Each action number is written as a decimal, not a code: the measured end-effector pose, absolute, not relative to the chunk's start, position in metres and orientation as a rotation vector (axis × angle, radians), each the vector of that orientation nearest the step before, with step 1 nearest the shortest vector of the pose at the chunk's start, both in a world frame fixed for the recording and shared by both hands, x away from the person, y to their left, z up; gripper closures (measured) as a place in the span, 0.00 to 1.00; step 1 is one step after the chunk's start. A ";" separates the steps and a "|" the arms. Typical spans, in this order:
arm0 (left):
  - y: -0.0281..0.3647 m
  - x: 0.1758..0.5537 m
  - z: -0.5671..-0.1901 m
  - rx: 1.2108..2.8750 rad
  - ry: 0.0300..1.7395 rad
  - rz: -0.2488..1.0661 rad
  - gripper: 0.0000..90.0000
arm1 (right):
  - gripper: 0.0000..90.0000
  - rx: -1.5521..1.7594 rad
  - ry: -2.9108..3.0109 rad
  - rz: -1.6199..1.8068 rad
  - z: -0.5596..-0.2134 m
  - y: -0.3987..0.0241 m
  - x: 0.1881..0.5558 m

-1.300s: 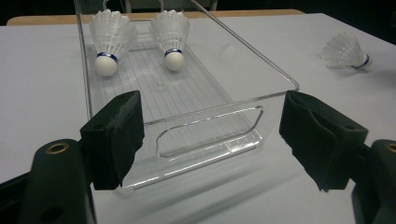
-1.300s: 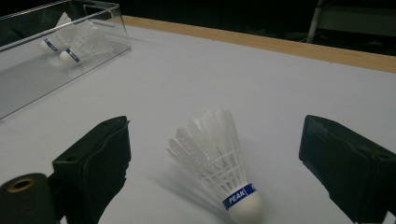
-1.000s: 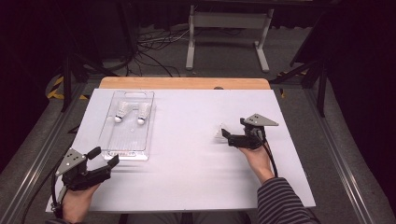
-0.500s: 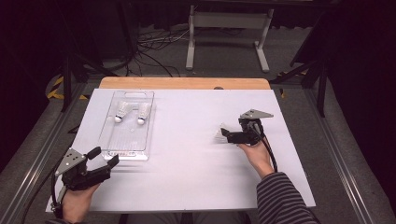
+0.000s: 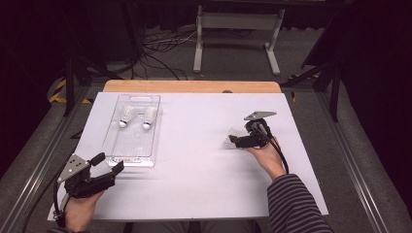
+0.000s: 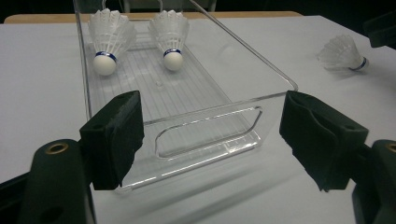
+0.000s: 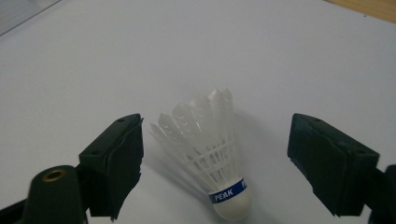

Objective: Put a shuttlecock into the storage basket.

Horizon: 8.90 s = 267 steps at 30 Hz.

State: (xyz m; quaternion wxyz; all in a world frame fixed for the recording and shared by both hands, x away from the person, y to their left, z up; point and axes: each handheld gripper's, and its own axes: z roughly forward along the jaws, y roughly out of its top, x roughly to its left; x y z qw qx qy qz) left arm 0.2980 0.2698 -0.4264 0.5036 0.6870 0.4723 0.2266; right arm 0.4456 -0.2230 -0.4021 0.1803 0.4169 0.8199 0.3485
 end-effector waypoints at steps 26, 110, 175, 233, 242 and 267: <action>0.270 0.298 -0.426 1.661 1.137 0.548 0.26 | 0.33 1.210 2.501 0.741 -0.415 -0.222 0.462; 0.270 0.299 -0.423 1.656 1.130 0.545 0.26 | 0.73 1.077 2.695 0.662 -0.403 -0.210 0.446; 0.211 0.328 -0.400 1.811 0.918 0.463 0.30 | 0.73 0.835 2.787 0.726 -0.374 -0.165 0.421; 0.154 0.348 -0.401 1.988 0.733 0.310 0.43 | 0.73 0.554 2.887 0.724 -0.361 -0.094 0.405; 0.147 0.352 -0.401 2.023 0.723 0.254 0.55 | 0.73 0.518 2.894 0.728 -0.362 -0.087 0.404; 0.131 0.356 -0.398 2.077 0.649 0.171 0.96 | 0.73 0.498 2.908 0.742 -0.363 -0.085 0.402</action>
